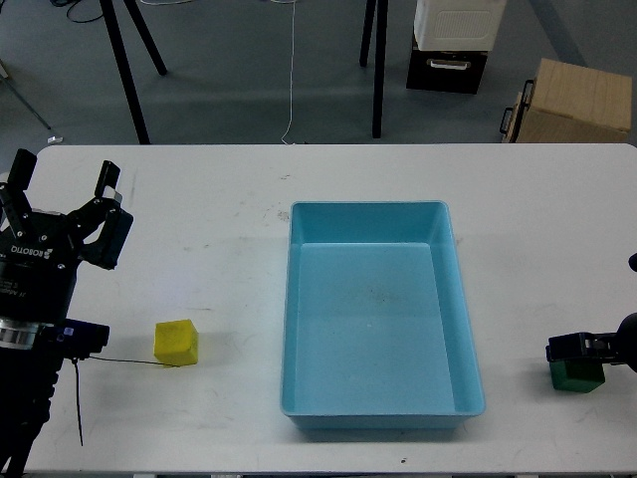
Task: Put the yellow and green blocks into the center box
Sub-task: 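Lower the right gripper onto the green cube and close it, then lift the green cube with the right gripper and release it into the tray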
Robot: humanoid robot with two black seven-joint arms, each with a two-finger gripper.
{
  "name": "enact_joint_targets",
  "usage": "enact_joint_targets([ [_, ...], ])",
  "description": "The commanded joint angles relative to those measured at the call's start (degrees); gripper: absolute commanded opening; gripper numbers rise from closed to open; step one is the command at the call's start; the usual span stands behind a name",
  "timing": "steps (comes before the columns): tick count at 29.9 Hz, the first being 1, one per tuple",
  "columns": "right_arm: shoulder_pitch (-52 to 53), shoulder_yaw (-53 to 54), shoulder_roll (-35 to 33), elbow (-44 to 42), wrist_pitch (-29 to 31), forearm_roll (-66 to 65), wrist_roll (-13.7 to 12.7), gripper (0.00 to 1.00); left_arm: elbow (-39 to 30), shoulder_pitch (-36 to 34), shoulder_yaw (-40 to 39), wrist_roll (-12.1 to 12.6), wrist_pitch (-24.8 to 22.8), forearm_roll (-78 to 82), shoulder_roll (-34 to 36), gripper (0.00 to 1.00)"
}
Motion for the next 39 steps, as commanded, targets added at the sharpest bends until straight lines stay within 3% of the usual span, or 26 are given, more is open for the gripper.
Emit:
enact_joint_targets([
  [1, -1.1, 0.0, 0.7, -0.1, -2.6, 0.1, -0.1, 0.98, 0.3, 0.0, 0.1, 0.0, 0.0, 0.0, 0.0, 1.0],
  [3, -1.4, 0.0, 1.0, 0.1, -2.6, 0.0, -0.2, 0.91, 0.4, -0.4, 0.5, -0.1, 0.0, 0.0, 0.0, 1.0],
  [6, -1.5, 0.0, 1.0, 0.2, -2.6, -0.1, -1.1, 0.57, 0.4, -0.4, 0.7, -0.2, 0.0, 0.0, 0.0, 1.0],
  [11, -1.5, 0.0, 1.0, 0.2, -3.0, 0.0, -2.2, 0.16, 0.4, -0.4, 0.7, -0.2, 0.0, 0.0, 0.0, 1.0],
  [15, -0.9, 0.7, 0.5, 0.5, -3.3, 0.7, -2.4, 0.0, 0.4, -0.4, 0.7, -0.2, 0.0, 0.0, 0.0, 1.0],
  [21, 1.9, 6.9, -2.5, 2.3, -3.4, 2.1, -2.8, 0.0, 0.4, -0.4, 0.7, -0.2, 0.0, 0.0, 0.0, 1.0],
  [25, 12.6, 9.2, -1.3, 2.3, -2.3, 11.0, -2.8, 0.0, 0.4, -0.4, 0.7, -0.2, 0.0, 0.0, 0.0, 1.0],
  [29, 21.9, 9.2, 11.3, 2.2, -1.5, 26.3, -2.5, 0.0, 0.4, -0.4, 0.8, -0.1, 0.1, 0.0, 0.0, 1.0],
  [35, 20.0, 5.6, 34.2, -1.2, -7.9, 30.4, -2.1, 0.02, 0.4, -0.4, 0.7, -0.1, 0.1, 0.0, 0.0, 1.0],
  [38, 17.6, 3.4, 40.8, -3.1, -10.7, 30.3, -2.1, 0.11, 0.4, -0.5, 0.8, -0.1, 0.1, 0.0, 0.0, 1.0],
  [39, 17.0, 3.2, 42.2, -3.4, -11.5, 30.4, -2.0, 0.21, 0.4, -0.5, 0.8, -0.2, 0.1, 0.0, 0.0, 1.0],
])
